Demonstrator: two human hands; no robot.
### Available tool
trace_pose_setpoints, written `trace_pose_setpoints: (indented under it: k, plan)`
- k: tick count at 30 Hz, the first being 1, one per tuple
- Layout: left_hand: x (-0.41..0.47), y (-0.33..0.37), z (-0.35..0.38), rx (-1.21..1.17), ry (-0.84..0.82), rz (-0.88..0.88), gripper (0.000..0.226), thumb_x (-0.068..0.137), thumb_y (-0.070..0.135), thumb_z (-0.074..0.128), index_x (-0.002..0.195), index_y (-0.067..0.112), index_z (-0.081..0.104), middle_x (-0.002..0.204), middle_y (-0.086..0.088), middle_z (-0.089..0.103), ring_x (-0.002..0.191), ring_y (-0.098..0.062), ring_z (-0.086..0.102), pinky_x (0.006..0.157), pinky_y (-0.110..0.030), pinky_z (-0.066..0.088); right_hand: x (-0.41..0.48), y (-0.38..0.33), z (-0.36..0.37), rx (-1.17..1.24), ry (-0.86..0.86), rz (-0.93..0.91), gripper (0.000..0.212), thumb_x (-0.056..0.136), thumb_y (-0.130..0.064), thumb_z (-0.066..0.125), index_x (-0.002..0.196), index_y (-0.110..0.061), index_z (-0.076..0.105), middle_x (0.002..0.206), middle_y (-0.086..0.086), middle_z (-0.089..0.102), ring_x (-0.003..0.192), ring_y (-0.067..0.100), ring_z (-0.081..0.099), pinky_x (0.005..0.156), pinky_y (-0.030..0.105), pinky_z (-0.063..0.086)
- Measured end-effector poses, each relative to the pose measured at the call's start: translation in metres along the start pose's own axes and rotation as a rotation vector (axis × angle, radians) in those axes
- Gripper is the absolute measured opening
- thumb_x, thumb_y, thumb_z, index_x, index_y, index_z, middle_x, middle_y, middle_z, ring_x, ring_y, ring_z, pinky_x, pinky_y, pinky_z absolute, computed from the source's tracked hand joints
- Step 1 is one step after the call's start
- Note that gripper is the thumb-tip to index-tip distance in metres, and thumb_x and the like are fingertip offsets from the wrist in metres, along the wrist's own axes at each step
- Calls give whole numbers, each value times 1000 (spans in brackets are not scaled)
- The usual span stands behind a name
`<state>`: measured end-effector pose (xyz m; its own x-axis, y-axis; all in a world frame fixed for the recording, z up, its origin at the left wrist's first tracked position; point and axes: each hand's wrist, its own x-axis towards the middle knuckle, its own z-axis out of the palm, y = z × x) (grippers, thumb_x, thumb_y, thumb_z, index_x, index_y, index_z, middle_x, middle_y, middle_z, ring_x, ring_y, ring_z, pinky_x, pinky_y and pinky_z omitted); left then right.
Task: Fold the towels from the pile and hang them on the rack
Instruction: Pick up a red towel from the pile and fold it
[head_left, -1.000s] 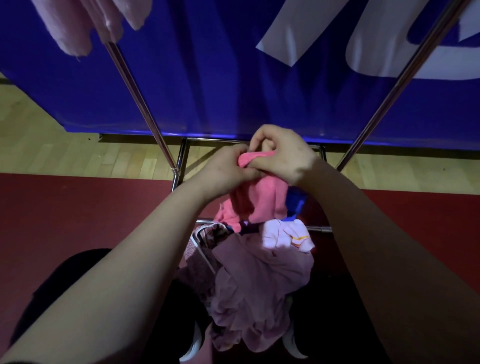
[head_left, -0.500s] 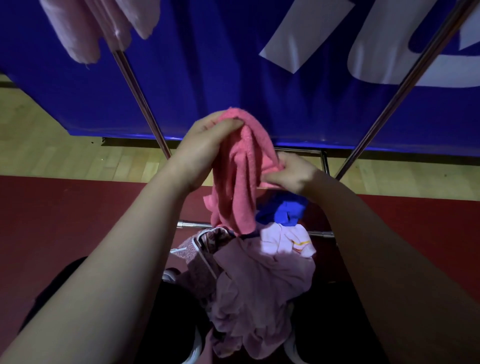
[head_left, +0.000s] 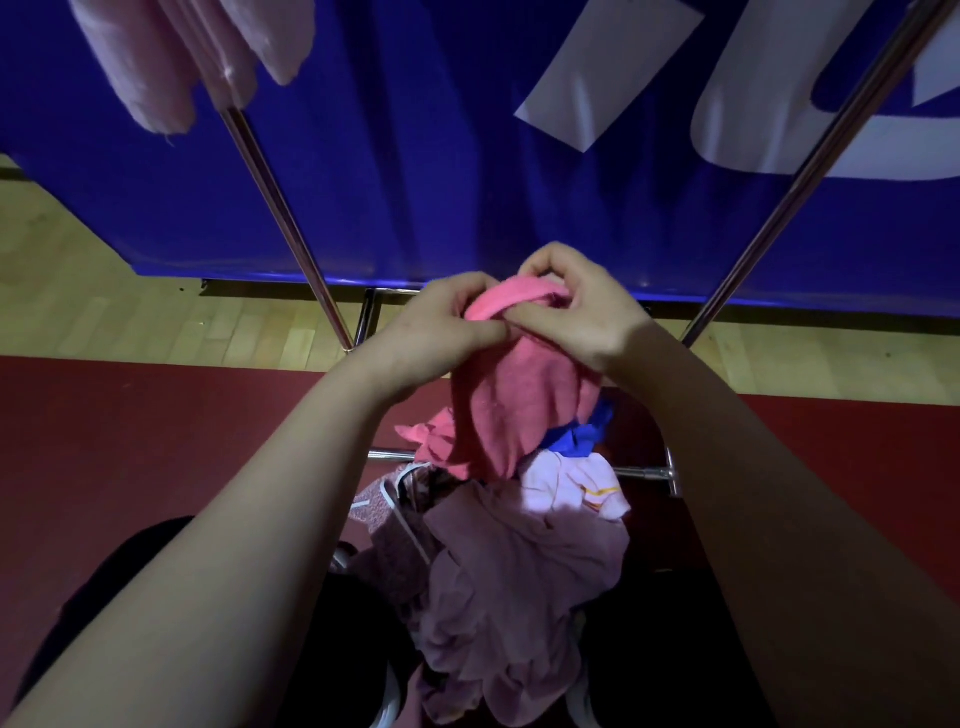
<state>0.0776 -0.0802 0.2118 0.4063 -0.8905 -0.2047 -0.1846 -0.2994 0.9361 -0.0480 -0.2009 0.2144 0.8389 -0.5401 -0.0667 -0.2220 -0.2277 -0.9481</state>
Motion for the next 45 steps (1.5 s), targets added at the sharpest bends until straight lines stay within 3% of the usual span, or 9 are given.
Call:
trace_pose_setpoints:
  k: [4, 10, 14, 21, 25, 28, 32, 38, 45]
  plan:
    - [-5, 9, -6, -173, 89, 53, 19, 87, 6, 69, 106, 6, 68, 94, -11, 70, 83, -19, 63, 81, -37, 53, -2, 8, -8, -77, -193, 140, 50, 70, -12, 86, 113, -15, 60, 100, -2, 72, 84, 5, 67, 79, 22, 55]
    - [-10, 34, -20, -206, 219, 202, 7, 91, 17, 66, 90, 11, 69, 82, 0, 67, 74, -8, 57, 68, -19, 46, -4, 33, -2, -731, -336, 367, 26, 77, -16, 78, 97, -2, 70, 93, 11, 71, 82, 24, 64, 69, 31, 49]
    - [-19, 38, -39, -136, 463, 239, 18, 96, 34, 58, 84, 23, 64, 71, 8, 52, 67, -10, 46, 59, -30, 40, -8, 38, -17, -637, -135, 386, 19, 83, -17, 68, 102, -11, 71, 99, 7, 71, 87, 23, 65, 73, 31, 48]
    - [-31, 44, -55, 39, 632, 129, 25, 99, 35, 50, 82, 17, 54, 64, 5, 44, 61, -12, 41, 60, -32, 38, -17, 24, -14, -76, 421, 166, 11, 87, -15, 48, 82, -23, 54, 70, -2, 55, 69, 18, 51, 66, 32, 45]
    - [-49, 59, -61, 114, 389, 126, 36, 84, 43, 71, 81, 12, 53, 68, -2, 50, 64, -15, 48, 57, -35, 42, -25, -15, -25, -157, 544, -23, 15, 88, -9, 50, 89, -19, 60, 76, -5, 61, 70, 11, 56, 60, 21, 45]
    - [-67, 81, -73, 160, 252, 105, 48, 72, 39, 84, 85, 5, 53, 70, -6, 54, 64, -16, 52, 59, -35, 48, -31, -45, -44, -341, 625, -90, 11, 86, -25, 55, 92, -25, 65, 85, -7, 68, 85, 15, 63, 77, 33, 51]
    - [-84, 121, -88, 324, 297, 240, 31, 74, 31, 84, 85, 15, 59, 67, 8, 57, 59, -2, 49, 54, -22, 45, -42, -93, -65, -466, 654, -135, 17, 86, -34, 55, 97, -30, 68, 93, -11, 70, 92, 15, 63, 81, 37, 52]
    - [-103, 179, -102, 549, 397, 371, 27, 86, 25, 73, 80, 10, 52, 66, 2, 46, 62, -14, 42, 55, -29, 36, -66, -160, -84, -528, 705, -213, 17, 90, -32, 57, 100, -30, 71, 99, -10, 71, 96, 13, 63, 78, 28, 46]
    - [-136, 231, -112, 734, 565, 479, 14, 76, -5, 50, 84, 6, 53, 81, -9, 58, 71, -27, 52, 59, -34, 40, -95, -223, -101, -757, 719, -286, 27, 99, -32, 45, 108, -19, 66, 108, 8, 69, 104, 32, 61, 80, 36, 44]
